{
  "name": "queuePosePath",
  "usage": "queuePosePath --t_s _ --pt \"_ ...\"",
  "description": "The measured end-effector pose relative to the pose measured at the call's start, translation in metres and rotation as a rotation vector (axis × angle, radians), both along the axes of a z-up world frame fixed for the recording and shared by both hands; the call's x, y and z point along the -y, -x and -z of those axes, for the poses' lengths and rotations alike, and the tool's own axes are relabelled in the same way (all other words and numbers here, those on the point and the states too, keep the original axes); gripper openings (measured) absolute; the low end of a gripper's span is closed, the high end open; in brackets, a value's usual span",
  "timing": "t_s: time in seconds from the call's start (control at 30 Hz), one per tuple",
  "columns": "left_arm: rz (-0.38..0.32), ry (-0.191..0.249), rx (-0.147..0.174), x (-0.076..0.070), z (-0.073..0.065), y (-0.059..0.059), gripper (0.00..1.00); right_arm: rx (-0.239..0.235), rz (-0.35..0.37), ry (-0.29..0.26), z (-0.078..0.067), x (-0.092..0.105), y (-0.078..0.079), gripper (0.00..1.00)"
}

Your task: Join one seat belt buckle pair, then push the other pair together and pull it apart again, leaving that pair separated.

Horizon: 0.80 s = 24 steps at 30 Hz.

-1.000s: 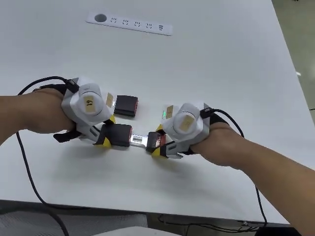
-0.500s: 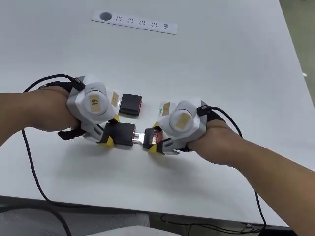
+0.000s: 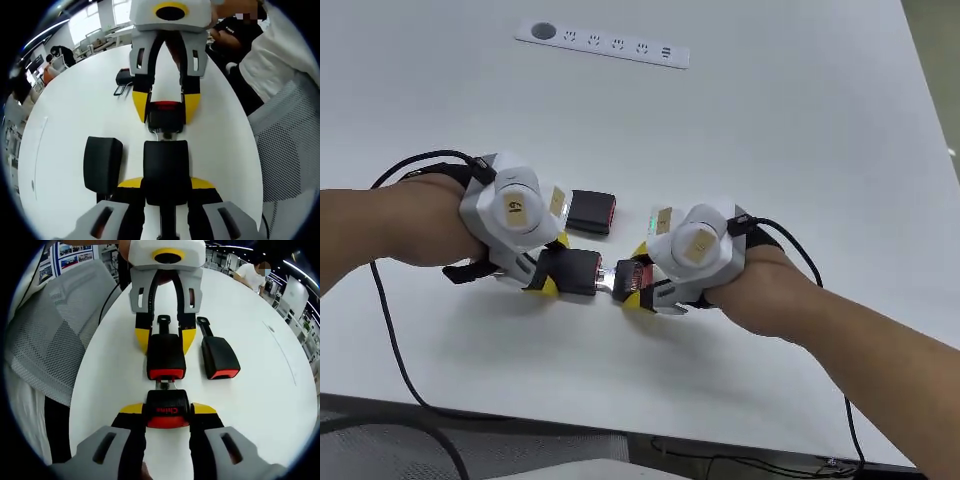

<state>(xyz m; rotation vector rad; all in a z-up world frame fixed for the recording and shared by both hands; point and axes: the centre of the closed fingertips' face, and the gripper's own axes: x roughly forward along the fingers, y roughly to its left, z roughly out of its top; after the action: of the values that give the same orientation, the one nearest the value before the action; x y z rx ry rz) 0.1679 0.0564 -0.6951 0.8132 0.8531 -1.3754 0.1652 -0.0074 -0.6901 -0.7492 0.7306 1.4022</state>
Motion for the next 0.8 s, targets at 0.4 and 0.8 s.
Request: queuePosePath --t_s 0.4,0.8 --pt "0.009 -0.017 0.007 0.003 -0.002 0.003 0.32 0.002 -0.005 -0.013 0.0 -0.01 0.002 0.3" --pt "0.003 -0.016 0.008 0.0 0.001 0.001 0.32 0.003 -0.005 -0.016 -0.004 -0.01 0.005 0.3"
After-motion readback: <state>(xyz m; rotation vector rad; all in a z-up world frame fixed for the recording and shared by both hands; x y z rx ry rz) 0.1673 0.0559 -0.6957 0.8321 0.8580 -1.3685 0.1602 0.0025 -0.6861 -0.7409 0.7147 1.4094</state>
